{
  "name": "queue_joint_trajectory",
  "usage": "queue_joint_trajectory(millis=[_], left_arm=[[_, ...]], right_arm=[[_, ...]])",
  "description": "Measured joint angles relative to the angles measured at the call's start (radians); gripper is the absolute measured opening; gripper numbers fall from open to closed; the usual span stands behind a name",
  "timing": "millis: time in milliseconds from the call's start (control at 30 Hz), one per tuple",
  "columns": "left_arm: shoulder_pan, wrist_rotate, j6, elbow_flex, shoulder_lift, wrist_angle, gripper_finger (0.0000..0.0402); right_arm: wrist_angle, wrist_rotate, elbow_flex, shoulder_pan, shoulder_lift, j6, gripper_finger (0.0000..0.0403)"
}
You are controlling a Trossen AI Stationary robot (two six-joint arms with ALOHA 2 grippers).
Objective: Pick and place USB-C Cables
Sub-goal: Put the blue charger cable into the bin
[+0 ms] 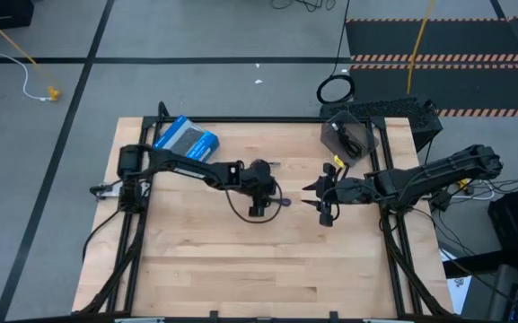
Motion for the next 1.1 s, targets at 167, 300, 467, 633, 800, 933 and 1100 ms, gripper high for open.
queue_joint_trajectory(millis=[167,300,467,633,800,933,1100], left_arm=[[0.002,0.000,0.013,0.028,0.047,-0.049,0.0202],[0.002,-0.001,0.021,0.030,0.044,-0.075,0.0202],[0.003,-0.001,0.020,0.030,0.038,-0.088,0.0202],[0.006,-0.001,0.021,0.029,0.044,-0.114,0.0202],[0.007,-0.001,0.027,0.029,0.044,-0.117,0.0202],[0.007,-0.001,0.036,0.029,0.044,-0.117,0.0202],[0.011,0.000,0.044,0.029,0.045,-0.121,0.0196]], right_arm=[[0.001,0.001,0.000,0.000,0.000,0.000,0.0160],[0.000,0.002,0.000,0.000,0.000,-0.001,0.0160],[0.001,0.003,0.000,0.000,0.000,-0.003,0.0160],[0.004,0.003,0.000,0.000,0.000,-0.003,0.0160],[0.009,0.003,0.000,0.000,0.000,-0.003,0.0160],[0.009,0.003,0.000,0.000,0.000,-0.003,0.0160],[0.009,0.003,0.000,0.000,0.000,-0.002,0.0160]])
